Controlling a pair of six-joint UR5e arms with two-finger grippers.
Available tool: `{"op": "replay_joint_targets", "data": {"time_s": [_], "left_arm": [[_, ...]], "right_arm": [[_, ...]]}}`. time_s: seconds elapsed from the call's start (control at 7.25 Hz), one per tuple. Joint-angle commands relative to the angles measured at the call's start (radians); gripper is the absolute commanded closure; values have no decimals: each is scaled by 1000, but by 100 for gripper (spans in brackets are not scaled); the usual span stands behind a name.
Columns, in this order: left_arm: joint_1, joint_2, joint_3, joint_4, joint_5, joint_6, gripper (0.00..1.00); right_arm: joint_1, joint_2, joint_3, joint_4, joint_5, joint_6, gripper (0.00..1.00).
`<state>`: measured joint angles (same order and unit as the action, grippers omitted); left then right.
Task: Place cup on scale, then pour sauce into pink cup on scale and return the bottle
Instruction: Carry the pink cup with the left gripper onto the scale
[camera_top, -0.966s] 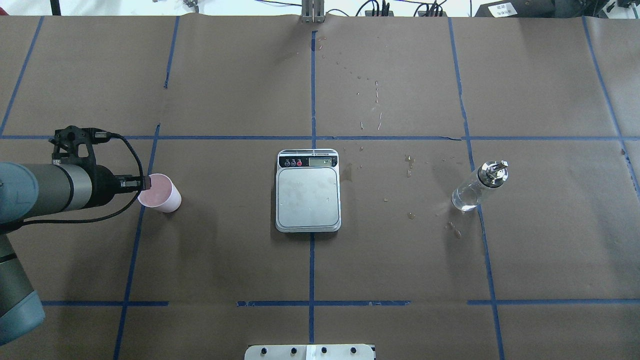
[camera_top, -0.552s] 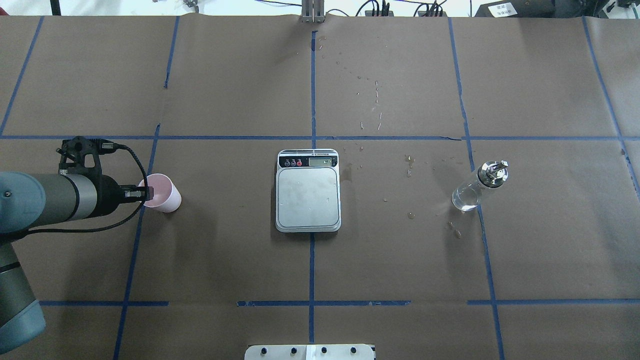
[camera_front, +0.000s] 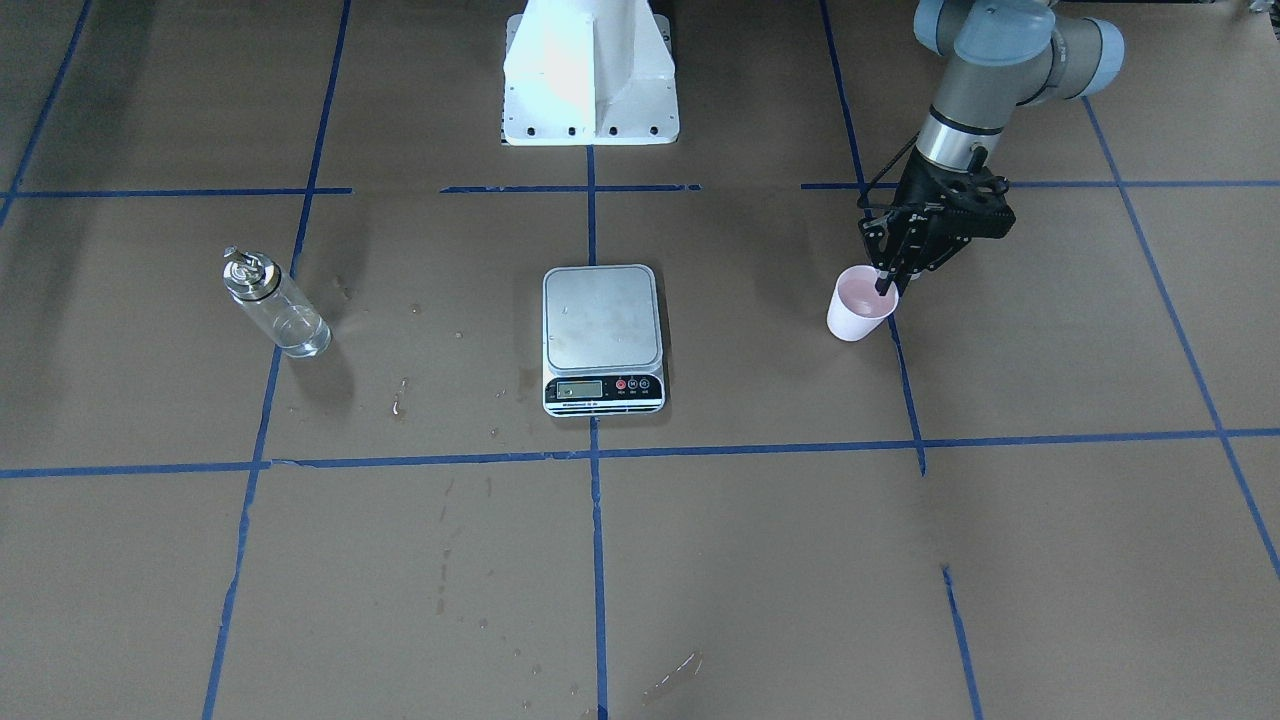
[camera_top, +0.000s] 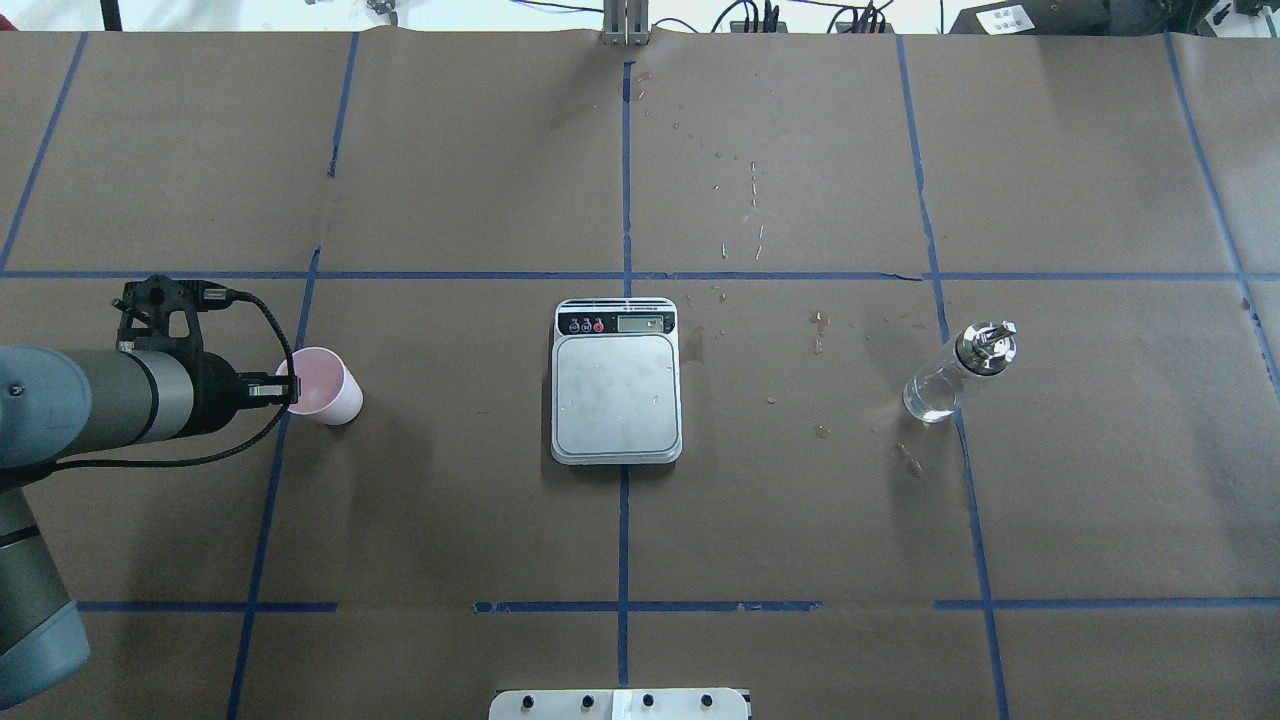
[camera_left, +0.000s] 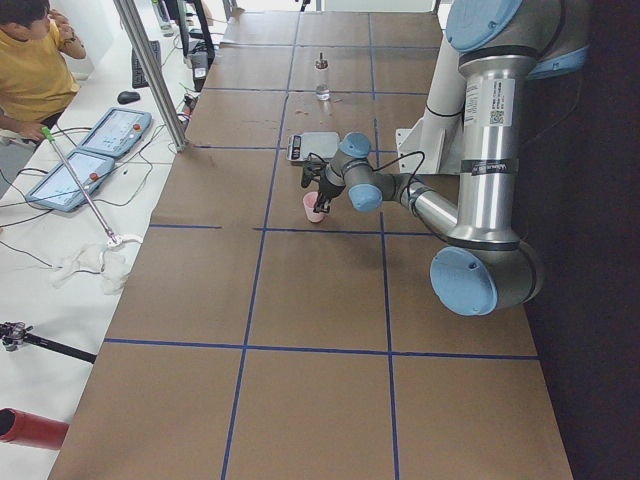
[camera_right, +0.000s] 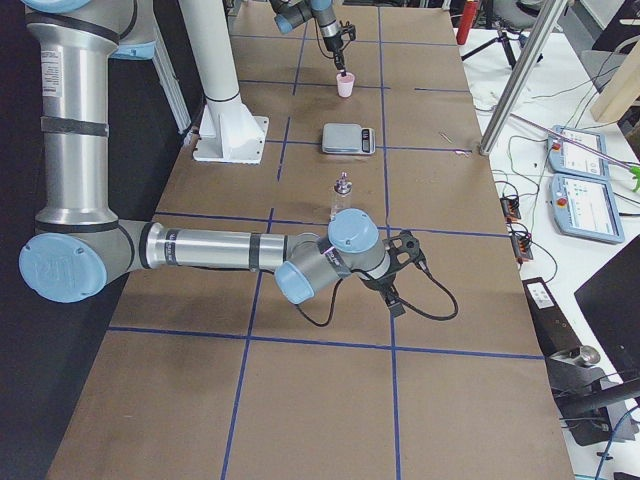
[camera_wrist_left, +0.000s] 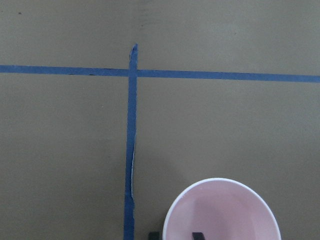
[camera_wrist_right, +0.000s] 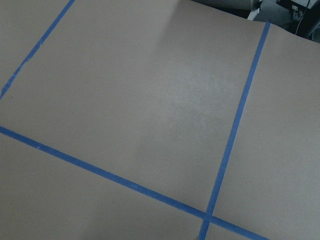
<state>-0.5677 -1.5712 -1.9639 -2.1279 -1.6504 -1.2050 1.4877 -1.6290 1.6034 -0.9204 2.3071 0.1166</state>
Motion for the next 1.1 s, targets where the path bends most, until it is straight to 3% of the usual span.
{"op": "replay_joint_targets", "data": {"time_s": [0.0,0.28,0.41,0.69,0.97], "left_arm": [[0,-10,-4,20,-2,2,100],[5,-57,-108,197,-15,12,100],[5,-172,-127,332,-50,12,100],[23,-463,-93,623,-58,2,100],[37,-605,29,635,-112,-31,100]], "right_arm": [[0,0,0,0,0,-2,0],[0,-2,0,0,0,-2,0],[-1,0,0,0,0,-2,0],[-1,0,-2,0,0,0,0],[-1,0,0,0,0,1,0]]}}
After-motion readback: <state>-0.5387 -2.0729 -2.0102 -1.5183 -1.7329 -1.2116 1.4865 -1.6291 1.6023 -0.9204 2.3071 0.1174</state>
